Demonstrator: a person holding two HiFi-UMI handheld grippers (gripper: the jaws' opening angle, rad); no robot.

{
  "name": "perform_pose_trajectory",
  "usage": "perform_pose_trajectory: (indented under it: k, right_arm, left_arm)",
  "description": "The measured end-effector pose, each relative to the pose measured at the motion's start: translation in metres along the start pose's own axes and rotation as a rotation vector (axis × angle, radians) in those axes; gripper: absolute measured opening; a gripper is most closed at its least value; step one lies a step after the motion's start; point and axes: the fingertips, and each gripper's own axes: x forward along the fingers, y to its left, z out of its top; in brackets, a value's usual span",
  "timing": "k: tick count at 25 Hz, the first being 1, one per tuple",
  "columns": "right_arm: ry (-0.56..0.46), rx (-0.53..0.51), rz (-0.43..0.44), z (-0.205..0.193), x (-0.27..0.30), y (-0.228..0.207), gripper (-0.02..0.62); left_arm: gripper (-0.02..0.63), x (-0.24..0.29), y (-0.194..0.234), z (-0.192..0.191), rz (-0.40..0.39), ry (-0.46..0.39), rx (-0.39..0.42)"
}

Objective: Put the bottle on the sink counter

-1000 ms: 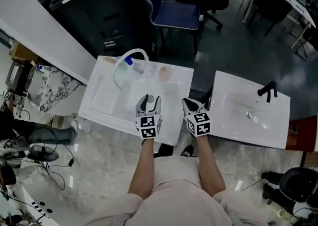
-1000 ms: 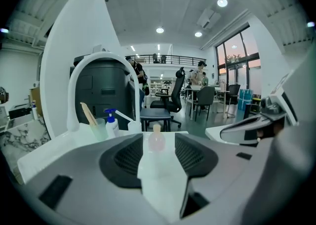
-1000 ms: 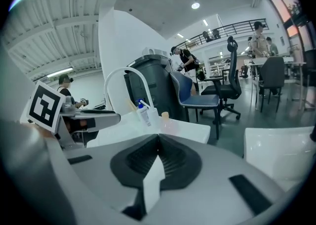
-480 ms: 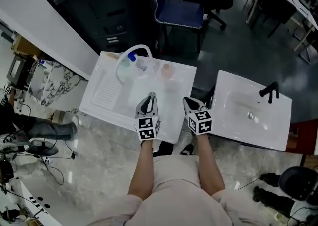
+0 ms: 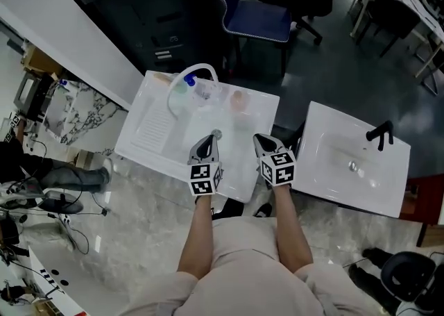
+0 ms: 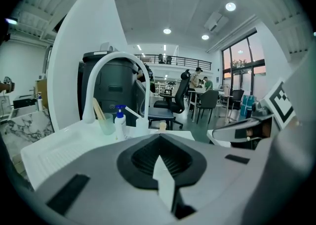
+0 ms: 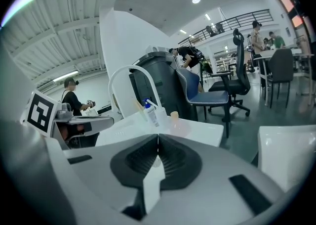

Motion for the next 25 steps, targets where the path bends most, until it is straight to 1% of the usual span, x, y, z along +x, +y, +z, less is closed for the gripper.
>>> perform_pose_trajectory:
  k: [3,6,12,16,20,25]
  right_arm:
    - [-0.021,0.021,0.017,0.003,0.003,0.004,0.005]
    - [-0.012,0.023,0.029,0.000,0.007,0.008,0.006]
    - [0.005,0.029,0.037,-0.003,0.013,0.011,0.005]
    - [0.011,0.032,0.037,-0.003,0.013,0.012,0.005]
    - [0.022,0.027,0.039,-0.005,0.012,0.012,0.005]
    - [0.032,0.019,0.035,-0.009,0.013,0.006,0.005]
  left_arm:
    - [0.006,-0.001,0.000,-0.004,-0.003,0.011,0.011]
    - [0.006,-0.003,0.001,-0.010,0.001,0.033,0.031]
    - [0.006,-0.004,0.003,-0.010,-0.003,0.041,0.035]
    - [0.006,-0.006,0.000,-0.010,-0.014,0.046,0.023]
    - [0.006,-0.007,0.000,-0.013,-0.016,0.045,-0.010]
    - [0.006,-0.006,-0.002,-0.018,-0.013,0.050,-0.017]
